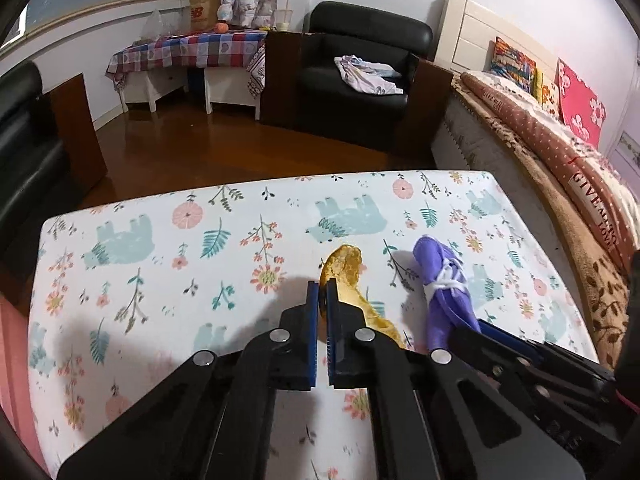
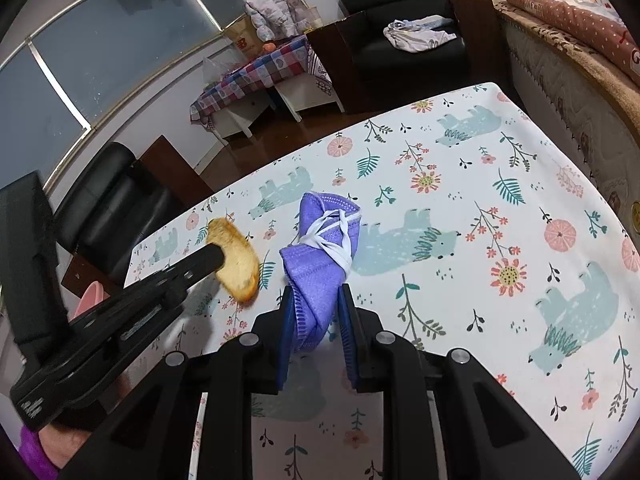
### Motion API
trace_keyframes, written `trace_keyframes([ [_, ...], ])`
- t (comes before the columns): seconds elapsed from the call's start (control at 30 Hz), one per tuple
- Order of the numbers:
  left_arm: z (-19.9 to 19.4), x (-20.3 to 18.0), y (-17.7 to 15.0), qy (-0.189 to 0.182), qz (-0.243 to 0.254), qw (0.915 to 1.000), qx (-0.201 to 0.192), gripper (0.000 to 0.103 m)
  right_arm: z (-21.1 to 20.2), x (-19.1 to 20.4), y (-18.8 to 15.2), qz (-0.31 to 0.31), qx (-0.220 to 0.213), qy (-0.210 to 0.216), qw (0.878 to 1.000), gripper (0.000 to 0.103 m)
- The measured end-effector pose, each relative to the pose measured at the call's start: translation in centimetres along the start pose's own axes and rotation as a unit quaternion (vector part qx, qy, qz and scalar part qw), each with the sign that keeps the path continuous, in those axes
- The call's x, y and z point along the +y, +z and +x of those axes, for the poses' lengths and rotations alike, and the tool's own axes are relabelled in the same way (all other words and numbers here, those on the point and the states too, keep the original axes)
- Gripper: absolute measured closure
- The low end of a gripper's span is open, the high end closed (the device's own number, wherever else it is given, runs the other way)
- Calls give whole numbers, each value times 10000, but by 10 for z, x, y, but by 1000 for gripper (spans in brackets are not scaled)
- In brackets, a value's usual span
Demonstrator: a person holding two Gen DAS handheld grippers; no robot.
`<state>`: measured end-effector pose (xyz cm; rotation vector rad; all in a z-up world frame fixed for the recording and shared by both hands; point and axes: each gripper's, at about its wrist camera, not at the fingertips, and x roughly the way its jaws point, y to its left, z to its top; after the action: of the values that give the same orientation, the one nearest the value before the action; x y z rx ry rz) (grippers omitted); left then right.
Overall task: Collect trash
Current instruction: 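Grasp the yellow peel with the left tool while right holds purple bag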
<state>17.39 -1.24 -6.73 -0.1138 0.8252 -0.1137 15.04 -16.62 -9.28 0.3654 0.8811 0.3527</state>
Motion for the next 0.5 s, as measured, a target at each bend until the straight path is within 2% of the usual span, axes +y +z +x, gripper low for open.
trace_keyframes([
  [0.27,-42,11,-12,-140,-239,9996,-109,100,-1,0,1,28,29,63,10000,82],
  [0.5,-76,24,-35,-62,-406,9991,-98,100,1,1,3,51,75,126,9999,82],
])
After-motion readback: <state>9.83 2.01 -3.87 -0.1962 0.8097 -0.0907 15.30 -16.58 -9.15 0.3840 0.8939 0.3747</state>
